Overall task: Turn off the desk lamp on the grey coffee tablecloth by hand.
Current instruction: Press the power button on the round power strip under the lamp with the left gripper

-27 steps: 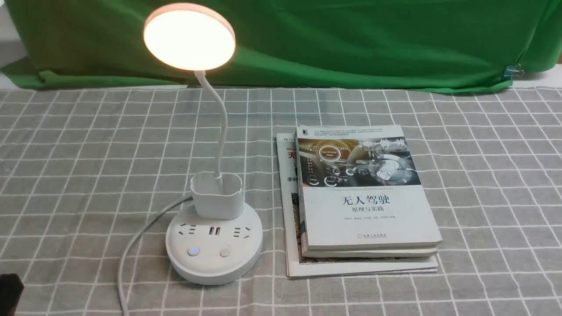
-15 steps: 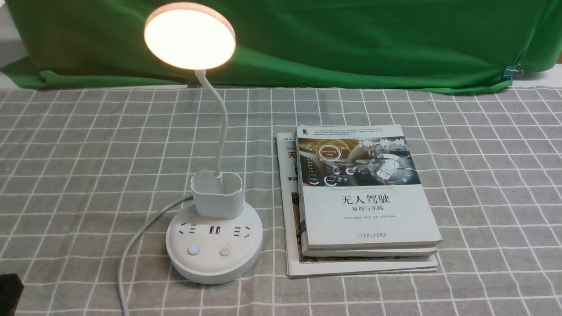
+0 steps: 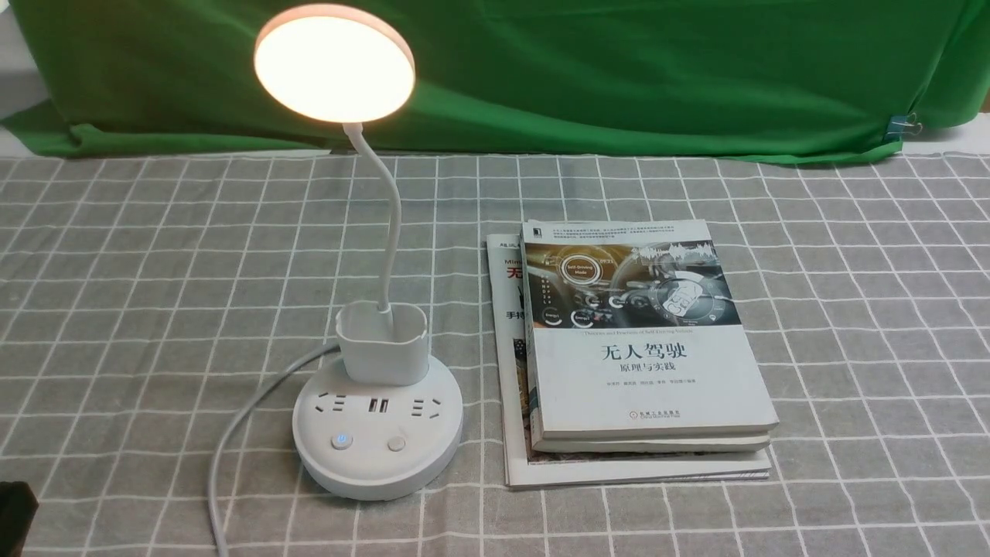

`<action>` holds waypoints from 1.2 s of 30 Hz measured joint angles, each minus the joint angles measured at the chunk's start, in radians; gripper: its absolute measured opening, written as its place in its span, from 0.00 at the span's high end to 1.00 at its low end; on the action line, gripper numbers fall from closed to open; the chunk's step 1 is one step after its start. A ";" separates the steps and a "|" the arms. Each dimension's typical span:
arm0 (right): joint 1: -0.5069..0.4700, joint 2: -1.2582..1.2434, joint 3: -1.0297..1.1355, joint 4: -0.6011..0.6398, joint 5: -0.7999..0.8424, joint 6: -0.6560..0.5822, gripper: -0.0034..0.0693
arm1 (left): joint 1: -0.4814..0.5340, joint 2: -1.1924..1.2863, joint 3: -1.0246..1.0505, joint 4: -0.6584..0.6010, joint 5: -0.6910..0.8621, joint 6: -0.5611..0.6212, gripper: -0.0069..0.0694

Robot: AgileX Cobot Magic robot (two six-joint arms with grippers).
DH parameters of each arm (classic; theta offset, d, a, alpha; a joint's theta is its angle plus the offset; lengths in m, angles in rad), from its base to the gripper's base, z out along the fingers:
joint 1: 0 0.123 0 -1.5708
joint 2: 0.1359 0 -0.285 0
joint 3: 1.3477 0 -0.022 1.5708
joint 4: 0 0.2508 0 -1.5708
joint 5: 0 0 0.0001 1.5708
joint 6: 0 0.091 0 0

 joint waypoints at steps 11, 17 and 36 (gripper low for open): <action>0.000 0.000 0.000 0.000 0.000 0.000 0.90 | 0.000 0.000 0.000 -0.329 -0.344 -0.191 0.91; 0.000 0.000 0.000 0.000 0.000 0.000 0.90 | 0.000 0.003 0.000 -0.356 -0.429 -0.257 0.91; 0.000 0.000 0.000 0.000 0.000 0.000 0.90 | -0.029 0.958 -0.708 -0.209 0.655 0.007 0.90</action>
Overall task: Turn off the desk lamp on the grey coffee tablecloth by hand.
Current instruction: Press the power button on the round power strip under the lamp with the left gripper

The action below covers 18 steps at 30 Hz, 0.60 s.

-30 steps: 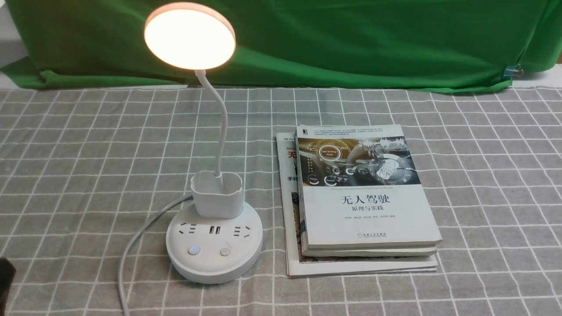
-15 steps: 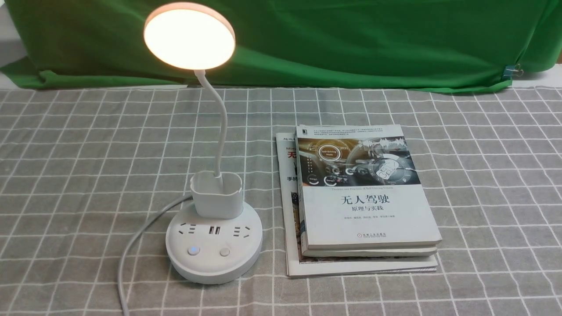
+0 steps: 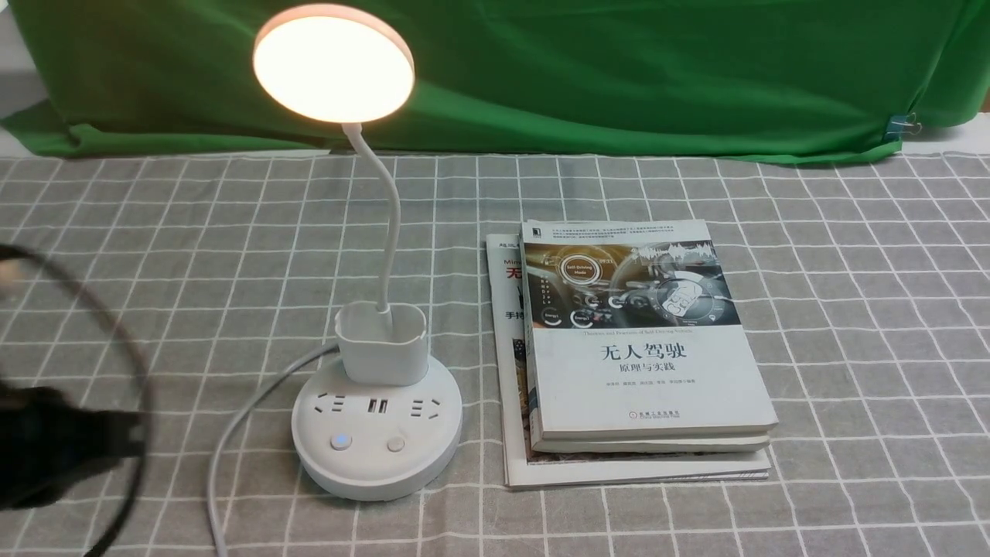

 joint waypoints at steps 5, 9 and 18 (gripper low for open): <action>0.000 0.000 0.000 0.000 0.000 0.000 0.90 | -0.145 0.234 -0.068 0.001 0.011 0.024 0.90; 0.000 0.000 0.000 0.000 0.000 0.000 0.90 | -0.313 0.393 -0.149 0.055 0.010 -0.063 0.90; 0.000 0.000 0.000 0.000 0.000 0.000 0.90 | -0.459 0.652 -0.370 0.088 0.051 -0.132 0.90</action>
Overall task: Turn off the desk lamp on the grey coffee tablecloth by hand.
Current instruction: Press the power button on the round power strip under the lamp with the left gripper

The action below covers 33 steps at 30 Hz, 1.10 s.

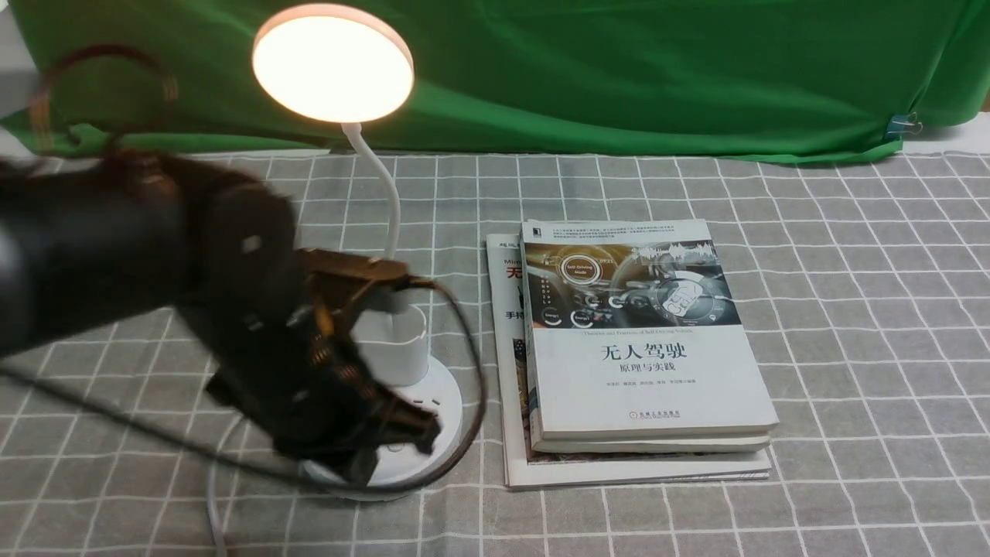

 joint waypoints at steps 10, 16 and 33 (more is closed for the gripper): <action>0.000 0.000 0.000 0.000 0.000 0.000 0.90 | 0.000 0.131 -0.119 -0.022 0.000 0.030 0.90; 0.000 0.000 0.000 0.000 -0.001 0.000 0.90 | 0.018 0.172 -0.127 -0.031 0.000 0.033 0.90; 0.000 0.000 0.000 0.000 0.000 0.000 0.90 | 0.040 0.191 -0.128 -0.030 -0.007 0.054 0.90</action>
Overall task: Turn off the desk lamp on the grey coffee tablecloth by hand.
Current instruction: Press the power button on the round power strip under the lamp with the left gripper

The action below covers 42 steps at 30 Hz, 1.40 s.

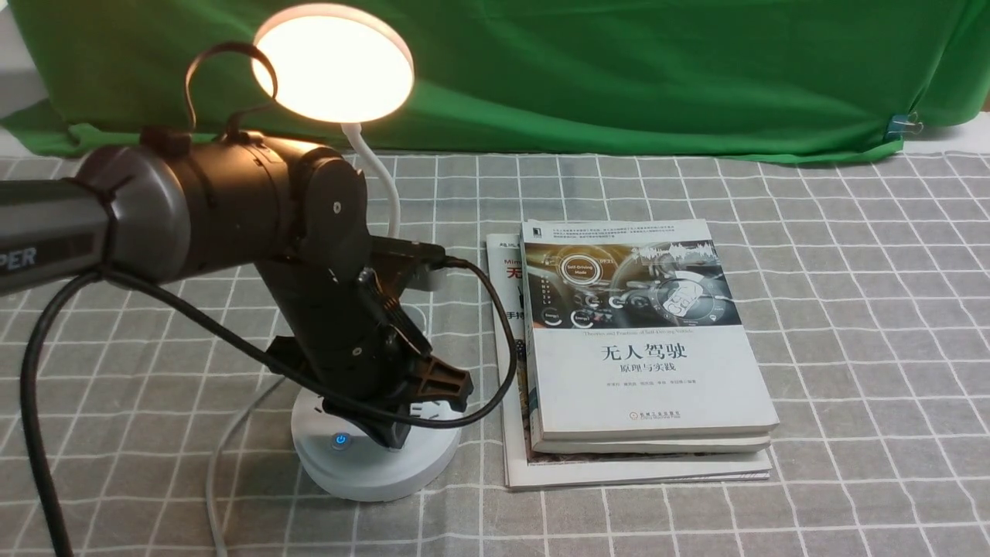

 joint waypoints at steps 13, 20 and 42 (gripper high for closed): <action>0.000 0.000 0.000 0.000 0.000 0.000 0.90 | 0.000 0.039 -0.019 -0.008 0.004 0.005 0.90; 0.000 0.000 0.000 0.000 0.000 0.000 0.90 | -0.001 -0.079 -0.011 0.001 0.004 -0.006 0.90; 0.000 0.000 0.000 0.000 0.000 0.000 0.90 | -0.005 0.012 -0.013 0.016 0.023 -0.002 0.90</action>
